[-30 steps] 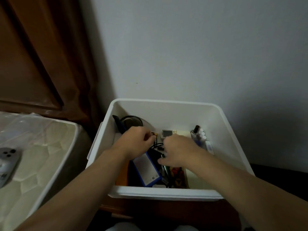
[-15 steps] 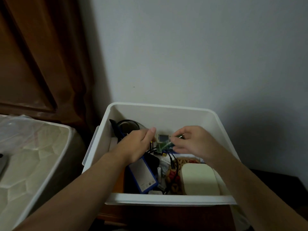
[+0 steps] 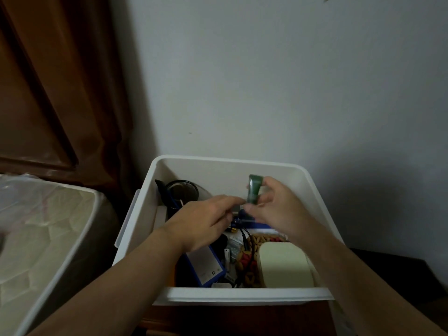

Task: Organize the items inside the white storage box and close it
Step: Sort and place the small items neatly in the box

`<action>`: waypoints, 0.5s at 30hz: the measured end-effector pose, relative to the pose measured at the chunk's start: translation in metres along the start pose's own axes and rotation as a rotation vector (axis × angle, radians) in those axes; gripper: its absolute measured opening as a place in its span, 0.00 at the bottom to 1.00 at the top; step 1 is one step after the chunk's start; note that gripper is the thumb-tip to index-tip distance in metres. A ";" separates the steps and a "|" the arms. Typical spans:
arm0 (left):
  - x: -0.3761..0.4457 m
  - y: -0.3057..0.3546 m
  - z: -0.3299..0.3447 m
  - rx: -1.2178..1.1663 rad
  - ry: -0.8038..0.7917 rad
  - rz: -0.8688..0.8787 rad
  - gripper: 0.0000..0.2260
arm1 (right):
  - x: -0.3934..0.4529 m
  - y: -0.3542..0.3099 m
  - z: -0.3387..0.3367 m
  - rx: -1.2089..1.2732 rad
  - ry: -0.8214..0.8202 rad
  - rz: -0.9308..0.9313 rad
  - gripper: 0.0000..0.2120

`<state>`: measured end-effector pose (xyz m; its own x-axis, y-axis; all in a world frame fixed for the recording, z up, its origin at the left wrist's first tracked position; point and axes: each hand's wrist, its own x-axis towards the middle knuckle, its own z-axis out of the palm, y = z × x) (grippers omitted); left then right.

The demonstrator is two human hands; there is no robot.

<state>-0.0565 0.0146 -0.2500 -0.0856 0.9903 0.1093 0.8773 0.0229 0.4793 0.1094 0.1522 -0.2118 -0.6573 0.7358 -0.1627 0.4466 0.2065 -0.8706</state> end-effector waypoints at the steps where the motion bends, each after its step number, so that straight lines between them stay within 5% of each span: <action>1: 0.001 -0.002 0.002 0.025 -0.010 -0.015 0.18 | 0.005 0.000 -0.010 -0.026 0.065 -0.027 0.15; 3: 0.003 -0.006 0.005 0.064 -0.028 -0.065 0.18 | 0.016 0.002 -0.030 -0.105 0.203 -0.079 0.06; 6: 0.006 -0.012 0.008 0.126 -0.057 -0.112 0.19 | 0.030 0.007 -0.047 -0.357 0.288 -0.101 0.08; 15: 0.007 -0.016 0.010 0.140 -0.110 -0.171 0.20 | 0.065 0.011 -0.038 -0.915 0.135 -0.019 0.08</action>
<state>-0.0658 0.0221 -0.2656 -0.1931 0.9792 -0.0621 0.9121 0.2025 0.3563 0.0950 0.2272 -0.2145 -0.6184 0.7845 -0.0467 0.7801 0.6056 -0.1574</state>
